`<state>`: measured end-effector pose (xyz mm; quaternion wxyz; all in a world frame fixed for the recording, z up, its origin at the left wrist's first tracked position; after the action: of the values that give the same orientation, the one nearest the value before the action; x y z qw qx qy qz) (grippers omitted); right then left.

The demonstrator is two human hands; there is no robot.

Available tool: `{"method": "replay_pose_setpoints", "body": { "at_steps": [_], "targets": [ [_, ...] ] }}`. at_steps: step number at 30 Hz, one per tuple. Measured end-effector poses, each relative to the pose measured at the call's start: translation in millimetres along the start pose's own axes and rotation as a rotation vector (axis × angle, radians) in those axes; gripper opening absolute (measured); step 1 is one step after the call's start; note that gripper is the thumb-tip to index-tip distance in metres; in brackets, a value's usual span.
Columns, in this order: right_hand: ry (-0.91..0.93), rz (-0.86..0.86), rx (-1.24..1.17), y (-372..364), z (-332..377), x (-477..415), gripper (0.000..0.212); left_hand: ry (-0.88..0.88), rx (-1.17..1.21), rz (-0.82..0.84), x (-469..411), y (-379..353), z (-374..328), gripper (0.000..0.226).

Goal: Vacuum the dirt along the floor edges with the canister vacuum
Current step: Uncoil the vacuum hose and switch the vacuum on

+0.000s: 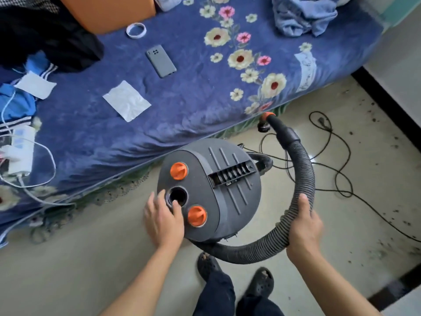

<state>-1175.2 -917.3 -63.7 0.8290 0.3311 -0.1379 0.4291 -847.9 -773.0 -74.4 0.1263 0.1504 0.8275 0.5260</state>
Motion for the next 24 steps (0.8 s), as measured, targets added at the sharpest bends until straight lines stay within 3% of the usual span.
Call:
{"method": "replay_pose_setpoints", "body": {
  "at_steps": [1,4,6,8,10,12,15,17,19,20,24],
  "targets": [
    [-0.038,-0.005,-0.024,1,-6,2,0.041,0.261,-0.011,0.035,16,0,38,0.044],
    [-0.177,0.029,-0.051,-2,-27,14,0.037,1.034,0.073,0.365,110,-25,110,0.059],
    [-0.254,0.032,-0.066,-1,-41,21,0.036,1.421,0.426,0.535,162,-49,100,0.06],
    [-0.266,0.058,-0.052,6,-53,25,0.036,1.634,0.834,0.509,172,-69,78,0.054],
    [-0.184,0.097,0.006,24,-63,28,0.033,1.647,1.006,0.379,153,-68,70,0.036],
    [-0.116,0.169,0.082,46,-67,40,0.027,1.568,1.017,0.325,126,-55,71,0.018],
    [-0.152,0.294,0.093,75,-77,74,0.021,1.365,1.006,0.33,80,-25,74,0.015],
    [-0.242,0.393,0.102,81,-87,100,0.038,1.181,0.989,0.33,45,3,65,0.014],
    [-0.296,0.435,0.136,82,-97,115,0.069,0.999,0.987,0.314,10,29,49,0.013],
    [-0.343,0.436,0.12,81,-99,121,0.073,0.916,0.974,0.315,-5,40,38,0.012],
    [-0.545,0.528,0.176,58,-115,132,0.037,0.643,0.891,0.359,-54,58,-11,0.011]
  ]
}}
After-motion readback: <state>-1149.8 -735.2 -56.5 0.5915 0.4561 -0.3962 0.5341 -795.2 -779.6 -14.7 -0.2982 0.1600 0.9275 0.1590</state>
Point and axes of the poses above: each hand's wrist, its own x-axis away from the middle knuckle, its own y-axis out of the back of the hand, z = x × y, the point moved 8 cm from there along -x, towards the middle knuckle, and after that the axes turned 15 degrees about -z, right-handed, at the moved point
